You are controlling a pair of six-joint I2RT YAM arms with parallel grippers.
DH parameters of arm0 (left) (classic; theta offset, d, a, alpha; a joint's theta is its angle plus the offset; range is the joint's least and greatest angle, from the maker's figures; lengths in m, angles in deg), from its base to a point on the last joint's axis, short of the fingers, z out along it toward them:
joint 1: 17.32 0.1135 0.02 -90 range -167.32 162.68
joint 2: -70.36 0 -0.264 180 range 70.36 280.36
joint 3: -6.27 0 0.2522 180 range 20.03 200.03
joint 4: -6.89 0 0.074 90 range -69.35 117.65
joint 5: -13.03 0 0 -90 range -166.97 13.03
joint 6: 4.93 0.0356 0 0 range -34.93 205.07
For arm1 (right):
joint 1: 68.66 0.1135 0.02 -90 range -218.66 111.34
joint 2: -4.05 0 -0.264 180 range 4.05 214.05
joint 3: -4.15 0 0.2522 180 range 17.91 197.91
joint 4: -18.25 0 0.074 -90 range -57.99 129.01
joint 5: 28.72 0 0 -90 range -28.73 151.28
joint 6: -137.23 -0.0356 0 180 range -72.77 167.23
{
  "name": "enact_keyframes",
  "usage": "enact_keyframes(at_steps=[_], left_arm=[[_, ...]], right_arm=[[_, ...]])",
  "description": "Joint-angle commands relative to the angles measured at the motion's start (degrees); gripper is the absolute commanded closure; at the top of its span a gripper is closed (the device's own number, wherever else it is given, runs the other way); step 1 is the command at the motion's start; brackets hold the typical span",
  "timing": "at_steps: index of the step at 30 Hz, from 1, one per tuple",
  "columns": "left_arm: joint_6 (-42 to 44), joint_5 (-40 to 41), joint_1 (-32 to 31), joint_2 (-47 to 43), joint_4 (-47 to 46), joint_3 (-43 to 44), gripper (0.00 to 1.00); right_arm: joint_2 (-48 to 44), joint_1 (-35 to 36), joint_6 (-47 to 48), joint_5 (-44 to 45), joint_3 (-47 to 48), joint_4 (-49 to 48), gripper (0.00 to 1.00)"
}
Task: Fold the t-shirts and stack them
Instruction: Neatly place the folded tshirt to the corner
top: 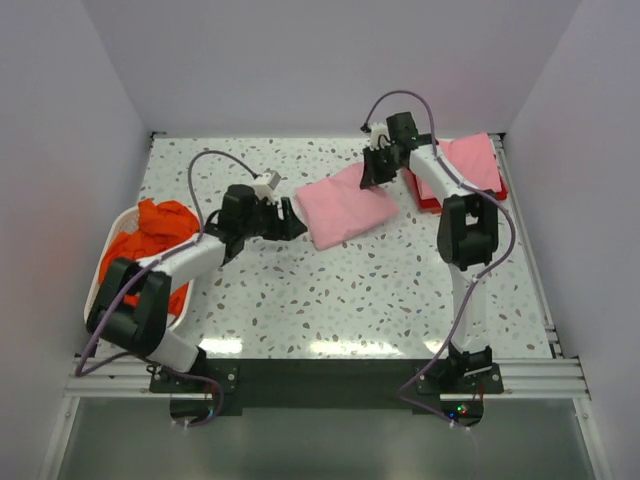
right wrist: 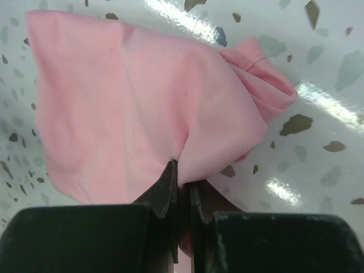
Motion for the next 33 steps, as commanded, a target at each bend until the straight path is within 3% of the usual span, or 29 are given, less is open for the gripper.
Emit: enact_keyframes(at_steps=[1, 15, 25, 33], left_arm=[[3.3, 6.6, 1.4, -12.0, 4.9, 0.9, 0.32], [15.9, 13.4, 2.4, -35.3, 27.4, 4.0, 0.26], [20.9, 13.8, 2.5, -41.1, 25.5, -6.9, 0.24], [22.2, 16.2, 2.5, -44.6, 26.0, -7.6, 0.24]], right_arm=[[-6.3, -0.2, 5.7, 5.9, 1.5, 2.5, 1.00], [-16.9, -0.2, 15.6, 21.6, 0.5, 2.1, 1.00], [-21.7, -0.2, 21.9, 29.2, 2.4, 2.6, 1.00], [-20.0, -1.4, 23.8, 31.6, 10.1, 6.1, 1.00]])
